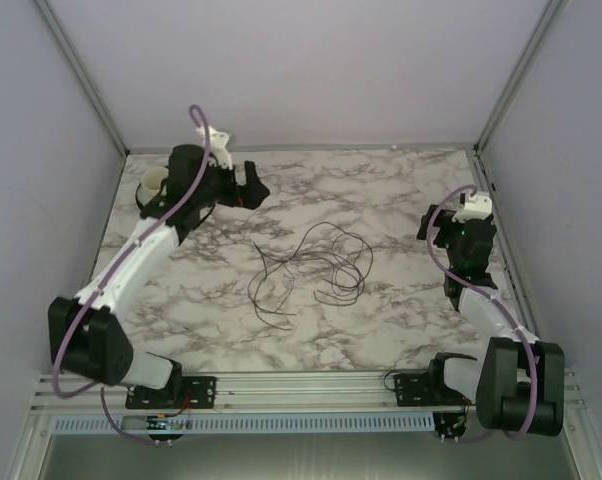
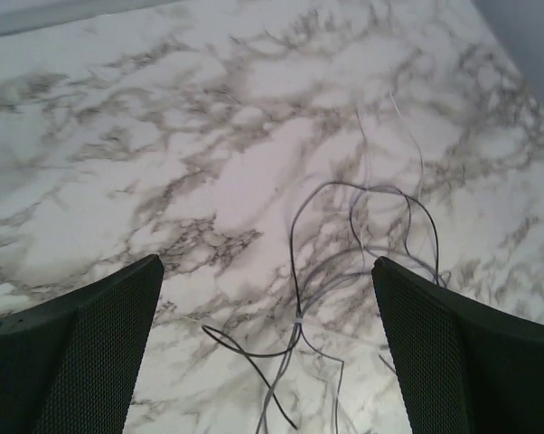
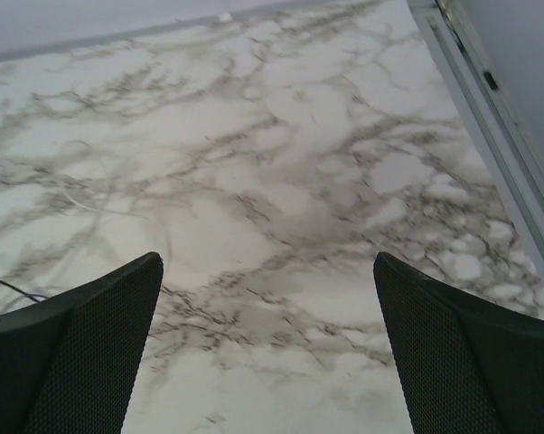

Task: Zip-tie the wires
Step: Reset both arms

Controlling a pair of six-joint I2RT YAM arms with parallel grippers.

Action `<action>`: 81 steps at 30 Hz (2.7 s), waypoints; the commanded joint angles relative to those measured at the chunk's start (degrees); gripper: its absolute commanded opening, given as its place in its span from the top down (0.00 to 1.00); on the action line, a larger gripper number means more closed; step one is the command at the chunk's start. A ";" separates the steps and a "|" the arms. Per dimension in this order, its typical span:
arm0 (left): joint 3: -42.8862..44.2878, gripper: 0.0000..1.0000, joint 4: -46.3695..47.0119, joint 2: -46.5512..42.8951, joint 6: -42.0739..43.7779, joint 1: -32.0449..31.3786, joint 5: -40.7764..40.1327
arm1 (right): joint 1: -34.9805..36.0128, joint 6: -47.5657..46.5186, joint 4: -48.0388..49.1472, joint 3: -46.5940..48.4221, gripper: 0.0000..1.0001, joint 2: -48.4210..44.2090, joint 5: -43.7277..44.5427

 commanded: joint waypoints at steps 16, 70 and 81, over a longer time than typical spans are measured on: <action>-40.64 0.00 46.81 -21.79 -8.30 3.64 -29.59 | -2.23 -5.00 60.28 -20.79 0.01 24.49 5.41; -64.85 0.00 94.78 4.75 8.10 8.88 -40.28 | -0.50 -7.52 52.52 -17.09 0.01 23.99 6.03; -62.87 0.00 87.69 2.73 4.91 9.67 -45.18 | -0.47 -7.52 52.35 -17.01 0.01 24.08 6.09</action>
